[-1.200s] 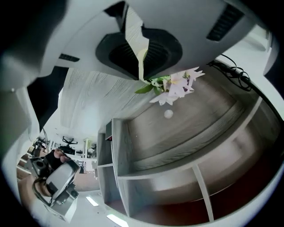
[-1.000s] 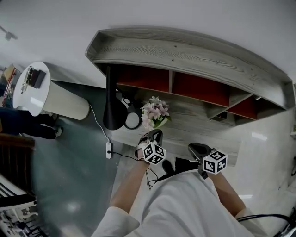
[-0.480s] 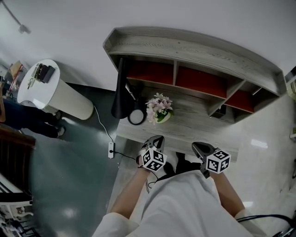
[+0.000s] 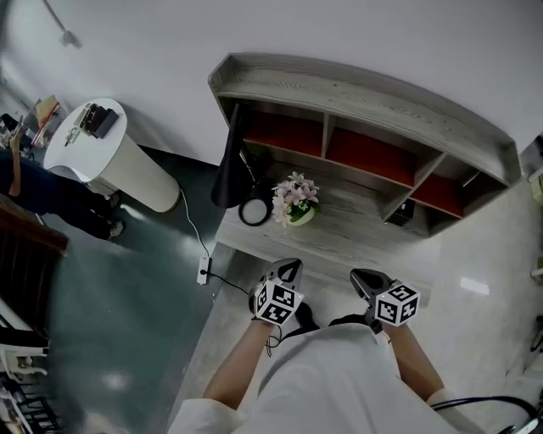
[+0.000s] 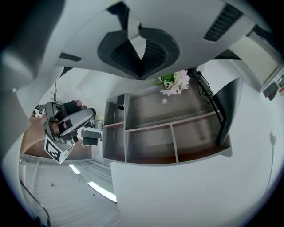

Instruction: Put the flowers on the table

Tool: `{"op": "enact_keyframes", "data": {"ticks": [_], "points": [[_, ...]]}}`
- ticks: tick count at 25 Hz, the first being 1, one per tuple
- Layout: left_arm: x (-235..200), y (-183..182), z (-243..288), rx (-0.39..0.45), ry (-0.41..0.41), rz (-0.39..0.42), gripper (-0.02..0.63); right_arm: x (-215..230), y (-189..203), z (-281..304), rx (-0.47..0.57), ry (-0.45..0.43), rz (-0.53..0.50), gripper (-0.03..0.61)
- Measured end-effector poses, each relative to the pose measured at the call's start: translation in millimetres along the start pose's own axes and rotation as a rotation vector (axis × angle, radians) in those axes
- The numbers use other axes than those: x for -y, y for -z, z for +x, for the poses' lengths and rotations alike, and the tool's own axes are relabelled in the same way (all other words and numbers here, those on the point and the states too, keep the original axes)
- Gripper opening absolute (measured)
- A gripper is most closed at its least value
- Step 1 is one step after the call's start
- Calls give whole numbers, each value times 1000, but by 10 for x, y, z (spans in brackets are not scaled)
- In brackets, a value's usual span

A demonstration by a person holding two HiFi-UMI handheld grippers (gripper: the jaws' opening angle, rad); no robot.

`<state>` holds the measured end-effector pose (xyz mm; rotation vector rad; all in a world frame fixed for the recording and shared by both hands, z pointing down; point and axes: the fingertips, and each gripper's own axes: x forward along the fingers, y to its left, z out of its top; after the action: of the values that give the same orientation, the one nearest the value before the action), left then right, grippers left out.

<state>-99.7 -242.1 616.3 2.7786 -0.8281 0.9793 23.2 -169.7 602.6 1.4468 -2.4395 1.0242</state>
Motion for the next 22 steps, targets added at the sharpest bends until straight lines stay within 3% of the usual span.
{"op": "enact_keyframes", "data": {"ticks": [7,15,22], "points": [[418,26,-243,64,1,-238,9,-37,136,-321,-37,-57,-38,18],[940,-4,-481,139,-44,-404,9,44,355,-806,-50,-67,-82,18],[1480,-27,-721,175,-52,-450,10,22,556,-1270,-54,-92,-142,18]]}}
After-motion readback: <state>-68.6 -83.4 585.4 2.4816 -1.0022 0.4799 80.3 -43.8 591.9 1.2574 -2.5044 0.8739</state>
